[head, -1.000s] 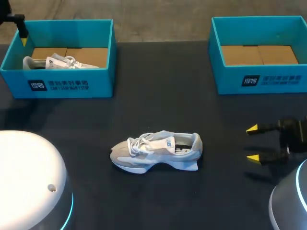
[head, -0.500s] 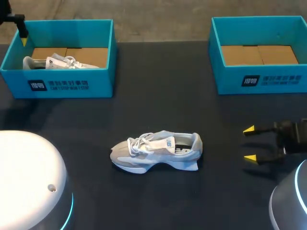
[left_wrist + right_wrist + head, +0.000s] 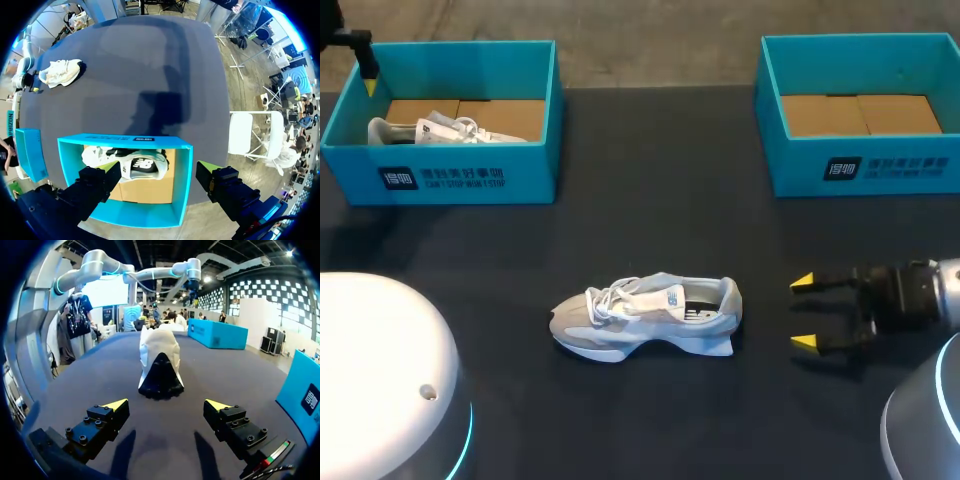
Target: Take the shoe out of the shoebox, open the shoe tongue, remove and reinsert the insole, then place the shoe into the shoebox
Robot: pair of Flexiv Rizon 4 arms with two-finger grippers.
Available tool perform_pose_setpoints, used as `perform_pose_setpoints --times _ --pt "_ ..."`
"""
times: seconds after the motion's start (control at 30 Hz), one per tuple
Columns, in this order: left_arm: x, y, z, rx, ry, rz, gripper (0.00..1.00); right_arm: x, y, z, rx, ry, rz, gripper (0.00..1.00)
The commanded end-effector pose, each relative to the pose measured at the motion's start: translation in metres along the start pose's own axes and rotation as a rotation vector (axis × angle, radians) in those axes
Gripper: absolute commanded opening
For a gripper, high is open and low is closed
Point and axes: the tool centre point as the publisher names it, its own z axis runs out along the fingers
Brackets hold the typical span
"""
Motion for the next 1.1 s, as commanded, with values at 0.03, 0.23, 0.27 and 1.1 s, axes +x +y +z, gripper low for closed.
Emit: perform_pose_setpoints --times 0.03,0.23,0.27,1.1 --pt "0.000 -0.001 -0.001 0.000 0.002 0.001 1.00 0.003 0.001 0.021 -0.010 -0.011 0.000 1.00" --pt "0.000 -0.001 -0.001 0.000 0.002 0.001 1.00 0.006 0.004 0.038 -0.026 -0.022 0.008 1.00" --pt "0.000 -0.001 -0.001 0.000 0.002 0.001 1.00 0.006 0.005 0.039 -0.027 -0.023 0.009 1.00" --pt "0.000 -0.001 -0.001 0.000 0.002 0.001 1.00 0.003 0.019 0.075 -0.030 -0.008 0.067 1.00"
